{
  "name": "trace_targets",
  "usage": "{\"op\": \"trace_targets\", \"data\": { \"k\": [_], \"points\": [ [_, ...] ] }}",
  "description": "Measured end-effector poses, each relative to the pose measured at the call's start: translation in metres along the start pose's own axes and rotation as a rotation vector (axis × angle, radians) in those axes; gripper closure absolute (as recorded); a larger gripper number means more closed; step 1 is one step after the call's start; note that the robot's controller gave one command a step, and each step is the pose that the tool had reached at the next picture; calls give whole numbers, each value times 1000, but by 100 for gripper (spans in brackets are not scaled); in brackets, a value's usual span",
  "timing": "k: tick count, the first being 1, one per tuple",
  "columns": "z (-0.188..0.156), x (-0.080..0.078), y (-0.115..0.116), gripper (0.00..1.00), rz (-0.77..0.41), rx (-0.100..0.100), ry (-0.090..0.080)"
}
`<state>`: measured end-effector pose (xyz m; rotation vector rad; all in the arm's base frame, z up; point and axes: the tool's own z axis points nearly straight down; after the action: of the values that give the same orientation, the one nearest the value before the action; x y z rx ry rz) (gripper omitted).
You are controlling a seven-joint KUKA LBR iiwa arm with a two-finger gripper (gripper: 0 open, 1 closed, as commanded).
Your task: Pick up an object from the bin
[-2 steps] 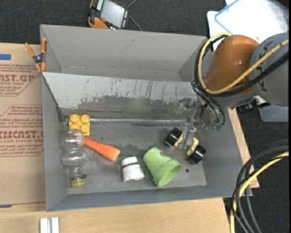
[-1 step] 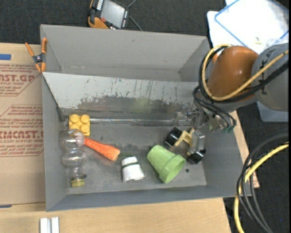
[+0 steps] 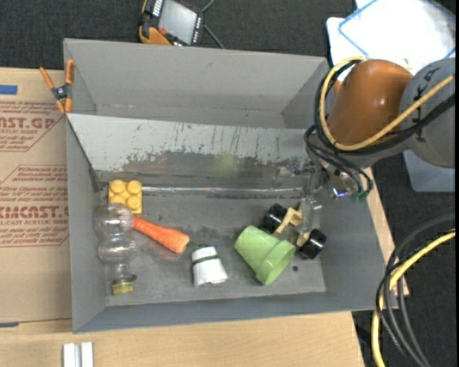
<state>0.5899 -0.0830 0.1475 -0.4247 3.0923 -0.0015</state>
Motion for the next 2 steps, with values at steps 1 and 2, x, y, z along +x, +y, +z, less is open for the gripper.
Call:
{"op": "trace_targets", "data": {
  "k": [1,2],
  "points": [
    [44,12,-12,0,-17,0,7],
    [68,9,-3,0,-9,1,-7]
  ]
}}
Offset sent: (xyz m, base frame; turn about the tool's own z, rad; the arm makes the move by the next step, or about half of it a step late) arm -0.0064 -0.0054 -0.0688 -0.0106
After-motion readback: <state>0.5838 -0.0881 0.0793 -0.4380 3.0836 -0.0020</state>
